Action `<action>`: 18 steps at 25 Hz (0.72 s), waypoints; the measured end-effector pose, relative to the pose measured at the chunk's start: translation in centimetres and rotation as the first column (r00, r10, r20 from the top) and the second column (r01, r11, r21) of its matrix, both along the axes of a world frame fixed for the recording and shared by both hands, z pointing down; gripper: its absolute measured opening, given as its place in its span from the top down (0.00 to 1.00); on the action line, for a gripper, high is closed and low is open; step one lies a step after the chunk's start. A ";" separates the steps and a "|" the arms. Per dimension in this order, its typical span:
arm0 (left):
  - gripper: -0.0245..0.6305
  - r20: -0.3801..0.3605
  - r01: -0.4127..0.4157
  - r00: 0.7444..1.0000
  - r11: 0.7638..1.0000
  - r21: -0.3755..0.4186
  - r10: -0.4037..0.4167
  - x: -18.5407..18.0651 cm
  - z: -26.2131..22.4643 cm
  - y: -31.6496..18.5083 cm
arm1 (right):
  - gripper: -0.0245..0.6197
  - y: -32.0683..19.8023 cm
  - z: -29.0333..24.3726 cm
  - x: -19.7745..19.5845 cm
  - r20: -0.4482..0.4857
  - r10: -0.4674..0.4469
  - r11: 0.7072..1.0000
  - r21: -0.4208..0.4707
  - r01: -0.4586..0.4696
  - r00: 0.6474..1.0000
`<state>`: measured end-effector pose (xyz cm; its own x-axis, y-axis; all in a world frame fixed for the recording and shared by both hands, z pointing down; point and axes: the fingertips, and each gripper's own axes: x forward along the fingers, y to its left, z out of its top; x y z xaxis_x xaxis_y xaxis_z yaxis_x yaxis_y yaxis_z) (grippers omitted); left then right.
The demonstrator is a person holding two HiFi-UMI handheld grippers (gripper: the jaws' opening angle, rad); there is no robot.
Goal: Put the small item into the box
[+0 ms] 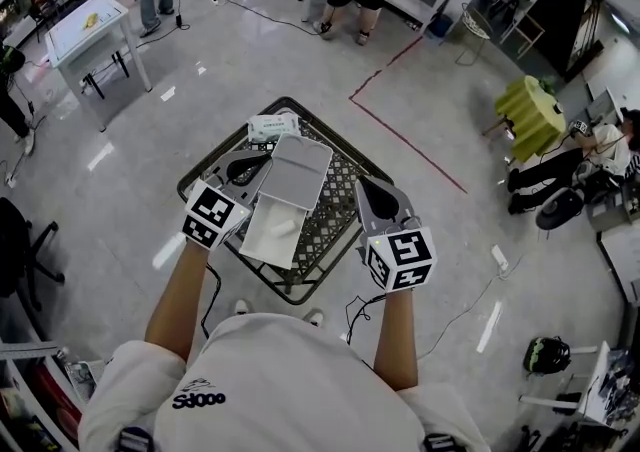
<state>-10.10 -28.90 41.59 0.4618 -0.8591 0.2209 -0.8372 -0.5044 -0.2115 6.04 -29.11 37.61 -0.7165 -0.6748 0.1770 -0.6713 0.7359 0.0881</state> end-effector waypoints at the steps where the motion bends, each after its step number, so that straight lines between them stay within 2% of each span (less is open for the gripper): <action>1: 0.95 -0.003 -0.002 1.000 1.000 0.007 0.002 0.0 -0.3 0.1 | 0.95 0.0 -0.2 0.0 -0.001 0.000 1.000 0.003 0.000 1.000; 9: 0.95 -0.006 -0.018 1.000 0.997 0.077 0.019 0.8 -3.7 1.1 | 0.95 0.4 -1.5 -0.2 -0.003 -0.007 1.000 0.028 0.007 1.000; 18: 0.95 -0.015 -0.027 0.999 0.995 0.092 0.029 1.5 -4.8 1.3 | 0.95 0.7 -1.8 -0.2 -0.027 -0.016 1.000 0.024 0.017 1.000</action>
<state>-8.63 -27.60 36.81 0.4891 -0.8619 0.1336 -0.8267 -0.5069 -0.2442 5.80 -28.38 35.84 -0.7229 -0.6671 0.1802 -0.6562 0.7444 0.1235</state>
